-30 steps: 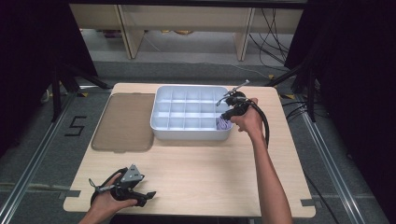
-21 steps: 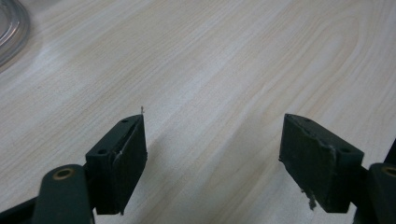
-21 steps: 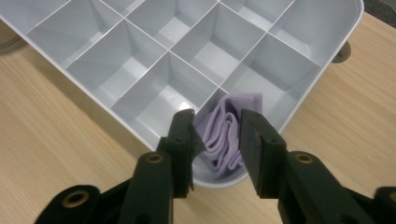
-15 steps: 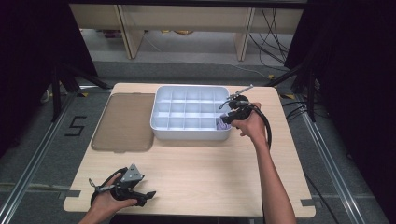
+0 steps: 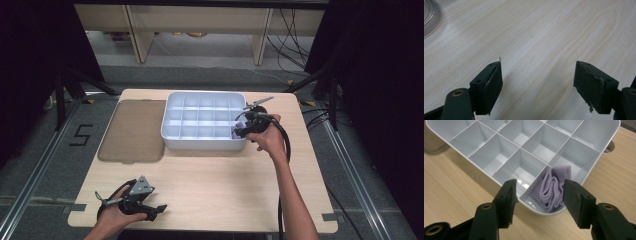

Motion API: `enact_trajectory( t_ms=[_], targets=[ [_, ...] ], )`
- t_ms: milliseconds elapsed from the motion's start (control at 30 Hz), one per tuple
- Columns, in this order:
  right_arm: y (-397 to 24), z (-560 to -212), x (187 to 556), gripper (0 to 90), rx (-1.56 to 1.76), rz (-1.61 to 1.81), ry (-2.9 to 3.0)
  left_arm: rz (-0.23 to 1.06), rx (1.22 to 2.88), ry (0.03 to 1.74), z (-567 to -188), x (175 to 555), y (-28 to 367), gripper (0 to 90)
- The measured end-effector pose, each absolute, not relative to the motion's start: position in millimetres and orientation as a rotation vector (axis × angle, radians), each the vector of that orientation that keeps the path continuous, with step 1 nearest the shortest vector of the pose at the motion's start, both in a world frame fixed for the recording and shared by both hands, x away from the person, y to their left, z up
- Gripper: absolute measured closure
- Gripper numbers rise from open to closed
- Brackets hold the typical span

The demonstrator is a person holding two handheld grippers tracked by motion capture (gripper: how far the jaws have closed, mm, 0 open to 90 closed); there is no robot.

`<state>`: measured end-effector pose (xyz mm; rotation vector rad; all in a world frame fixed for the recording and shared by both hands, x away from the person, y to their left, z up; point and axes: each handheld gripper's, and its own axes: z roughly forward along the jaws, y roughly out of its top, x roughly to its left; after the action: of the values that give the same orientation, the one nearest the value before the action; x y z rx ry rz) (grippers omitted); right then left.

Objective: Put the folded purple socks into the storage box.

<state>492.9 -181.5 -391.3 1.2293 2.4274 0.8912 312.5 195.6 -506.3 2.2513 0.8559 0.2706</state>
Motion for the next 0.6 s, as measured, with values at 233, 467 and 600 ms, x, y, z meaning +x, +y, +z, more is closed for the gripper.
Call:
enact_trajectory(
  t_ms=[233, 467, 600],
  targets=[
    [-180, -393, 485, 41.6, 1.25, 0.921, 2.405, 0.269, 2.253, 0.848, -506, 313, 196, 22.3],
    [-180, -396, 480, 37.5, 1.259, 0.943, 2.406, 0.272, 2.248, 0.857, -506, 313, 196, 22.3],
    [-178, -397, 478, 35.1, 1.259, 0.943, 2.403, 0.282, 2.248, 0.858, -506, 313, 196, 22.3]
  ],
)
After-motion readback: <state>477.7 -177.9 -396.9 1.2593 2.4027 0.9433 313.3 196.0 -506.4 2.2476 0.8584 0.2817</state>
